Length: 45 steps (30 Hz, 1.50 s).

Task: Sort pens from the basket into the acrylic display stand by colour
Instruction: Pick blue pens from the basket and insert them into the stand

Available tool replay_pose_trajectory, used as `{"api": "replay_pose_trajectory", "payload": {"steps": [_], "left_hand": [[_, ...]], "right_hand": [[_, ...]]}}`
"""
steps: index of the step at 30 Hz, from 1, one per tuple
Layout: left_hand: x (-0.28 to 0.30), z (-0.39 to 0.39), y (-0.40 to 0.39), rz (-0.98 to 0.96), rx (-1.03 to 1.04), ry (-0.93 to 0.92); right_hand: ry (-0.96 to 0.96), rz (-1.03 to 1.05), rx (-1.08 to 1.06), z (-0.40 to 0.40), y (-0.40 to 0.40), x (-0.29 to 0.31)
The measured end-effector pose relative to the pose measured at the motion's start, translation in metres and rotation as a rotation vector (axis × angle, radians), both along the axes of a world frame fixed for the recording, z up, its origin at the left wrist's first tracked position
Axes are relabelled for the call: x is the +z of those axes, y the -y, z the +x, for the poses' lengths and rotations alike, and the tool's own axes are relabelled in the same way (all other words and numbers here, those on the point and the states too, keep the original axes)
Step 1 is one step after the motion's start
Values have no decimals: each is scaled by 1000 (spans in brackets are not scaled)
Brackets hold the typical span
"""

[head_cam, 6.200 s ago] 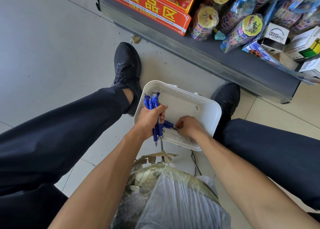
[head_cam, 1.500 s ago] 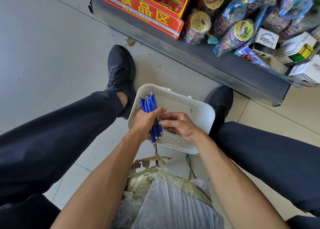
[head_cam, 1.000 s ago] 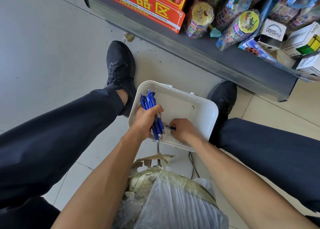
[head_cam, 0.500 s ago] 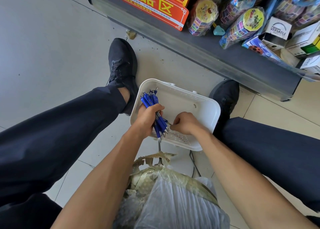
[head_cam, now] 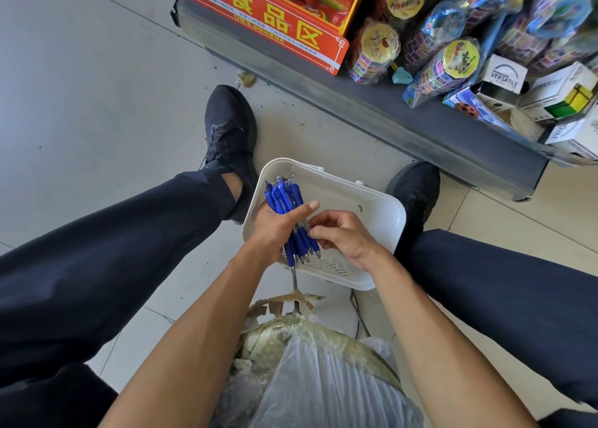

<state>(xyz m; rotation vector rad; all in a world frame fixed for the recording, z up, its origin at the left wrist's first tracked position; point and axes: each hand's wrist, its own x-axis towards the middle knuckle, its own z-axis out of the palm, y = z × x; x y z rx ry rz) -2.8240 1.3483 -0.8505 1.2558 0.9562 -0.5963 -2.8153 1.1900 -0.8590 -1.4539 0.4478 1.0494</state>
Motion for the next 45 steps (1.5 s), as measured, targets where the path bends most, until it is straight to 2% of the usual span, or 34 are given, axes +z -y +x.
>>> {"api": "replay_pose_trajectory", "payload": {"steps": [4,7,10,12,14,20,24,28,33,38,42,45], "left_hand": [[4,0,-2,-69,6,17],[3,0,-1,-40,44,1],[0,-1,-1,-11,58,-14],[-2,-2,-1,-18,62,-15],[-2,-2,-1,-7,49,-2],[0,-2,-2,-26,39,29],[1,-3,-4,-47,38,33],[0,-4,-6,-44,28,21],[1,-2,-5,-85,22,32],[5,0,-4,-74,22,-34],[8,0,-3,-71,49,-62],[8,0,-2,-58,44,-51]], "right_hand": [[-28,93,-3,0,0,-3],[-70,133,-133,0,1,-8],[-84,-68,-291,4,-4,-22],[-19,-263,-227,7,-9,-37],[1,-326,-147,9,-16,-47],[28,-329,54,21,-47,-56],[82,-260,34,27,-65,-62],[148,-300,71,30,-68,-65],[102,-333,-93,19,-44,-59],[101,-373,-237,-10,-3,-59],[171,-591,41,-28,11,-59],[204,-667,203,-29,4,-62]]}}
